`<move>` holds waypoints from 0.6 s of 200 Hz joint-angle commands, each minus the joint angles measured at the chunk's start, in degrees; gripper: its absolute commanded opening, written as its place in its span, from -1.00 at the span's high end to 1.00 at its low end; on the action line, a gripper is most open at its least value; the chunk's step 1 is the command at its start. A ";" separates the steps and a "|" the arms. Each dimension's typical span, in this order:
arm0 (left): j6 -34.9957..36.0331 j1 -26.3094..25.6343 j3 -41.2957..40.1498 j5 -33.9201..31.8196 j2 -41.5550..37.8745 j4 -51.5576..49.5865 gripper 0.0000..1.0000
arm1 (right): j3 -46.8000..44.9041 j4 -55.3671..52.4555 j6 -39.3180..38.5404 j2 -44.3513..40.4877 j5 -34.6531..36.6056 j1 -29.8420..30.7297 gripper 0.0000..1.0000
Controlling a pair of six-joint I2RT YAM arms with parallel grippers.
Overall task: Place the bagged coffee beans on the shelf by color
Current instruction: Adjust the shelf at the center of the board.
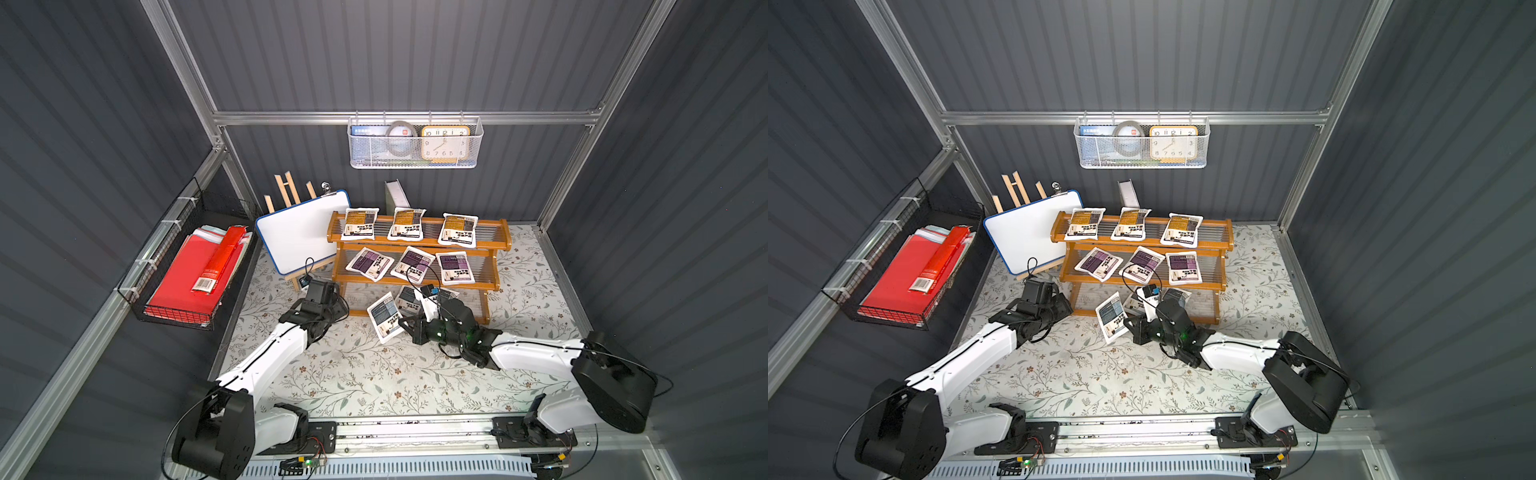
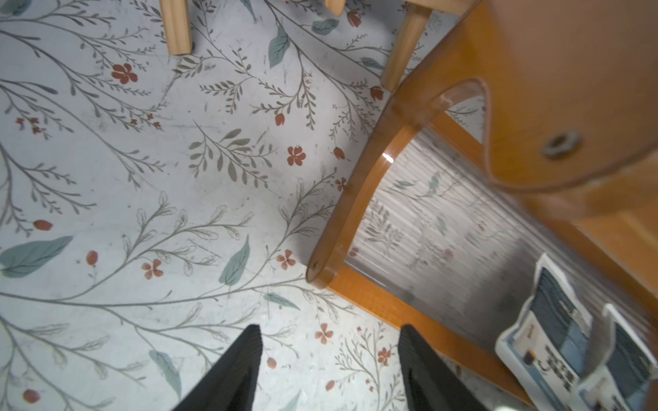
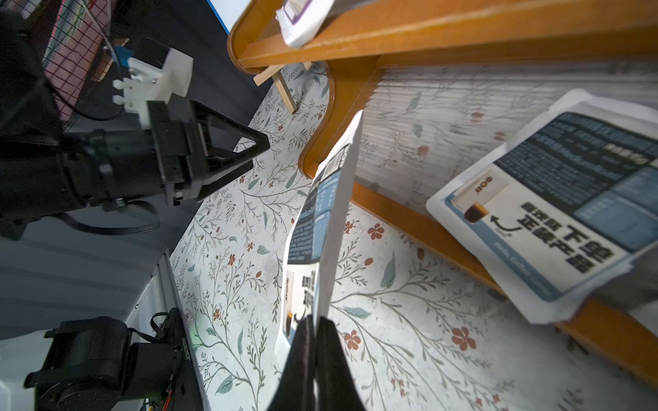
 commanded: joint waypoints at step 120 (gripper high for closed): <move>5.21 0.93 -6.28 8.50 11.91 21.23 -0.17 | -2.33 -8.96 -3.18 -6.88 2.56 0.08 1.00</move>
